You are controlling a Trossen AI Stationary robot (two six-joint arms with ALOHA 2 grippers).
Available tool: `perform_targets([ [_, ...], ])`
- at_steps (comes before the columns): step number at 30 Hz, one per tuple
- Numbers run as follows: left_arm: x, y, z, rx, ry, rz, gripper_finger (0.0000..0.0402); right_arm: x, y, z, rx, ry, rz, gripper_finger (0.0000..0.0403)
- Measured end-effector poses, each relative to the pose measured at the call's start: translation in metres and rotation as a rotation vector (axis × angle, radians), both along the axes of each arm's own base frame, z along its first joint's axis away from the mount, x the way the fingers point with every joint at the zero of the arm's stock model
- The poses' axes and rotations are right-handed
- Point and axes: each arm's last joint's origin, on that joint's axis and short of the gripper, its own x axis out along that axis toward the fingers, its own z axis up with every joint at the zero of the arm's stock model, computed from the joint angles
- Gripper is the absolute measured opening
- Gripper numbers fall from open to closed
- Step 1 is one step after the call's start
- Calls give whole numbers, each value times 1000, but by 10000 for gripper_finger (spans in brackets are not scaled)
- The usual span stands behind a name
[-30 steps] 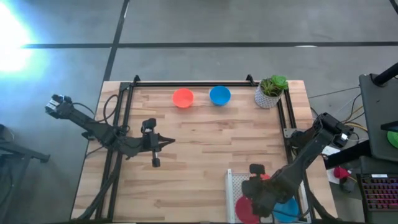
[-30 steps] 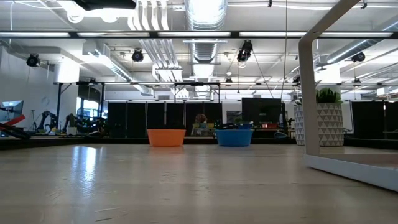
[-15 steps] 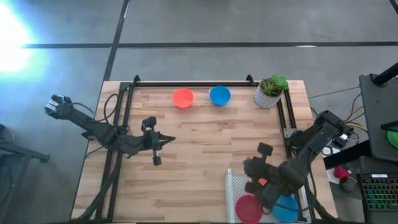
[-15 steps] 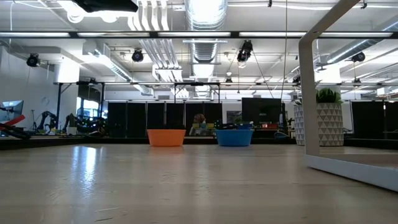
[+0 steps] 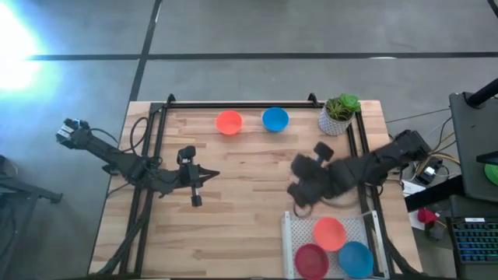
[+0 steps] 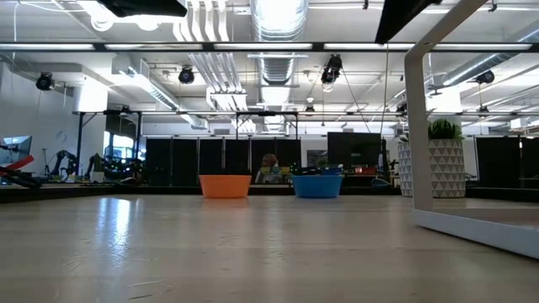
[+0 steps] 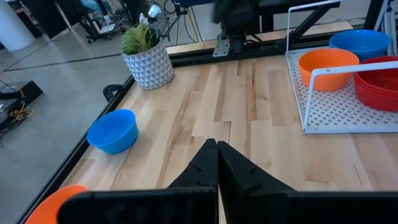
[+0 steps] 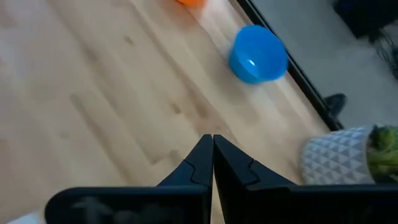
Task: Pick & Place Mini bowls
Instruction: Stack the blue bowl on top of the blue bowl on the shelf
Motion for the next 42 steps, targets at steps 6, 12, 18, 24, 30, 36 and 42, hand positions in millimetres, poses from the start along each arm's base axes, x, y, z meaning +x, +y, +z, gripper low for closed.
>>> perform_targets([
  [6,0,0,0,0,1,0,0,17,-55,-1,-12,81,-50,8],
  [12,0,0,-2,3,6,2,0,27,-100,-2,71,107,-41,8],
  [18,0,0,-2,2,5,2,0,33,-135,-5,176,65,-6,8],
  [24,0,0,-2,2,5,2,0,34,-165,-19,231,18,-34,8],
  [30,0,0,-2,2,5,2,0,30,-183,-32,244,1,-110,8],
  [36,0,0,-2,0,5,2,0,26,-201,-37,297,-40,-222,8],
  [42,0,0,-2,-2,4,3,0,22,-223,-45,458,-72,-204,16],
])
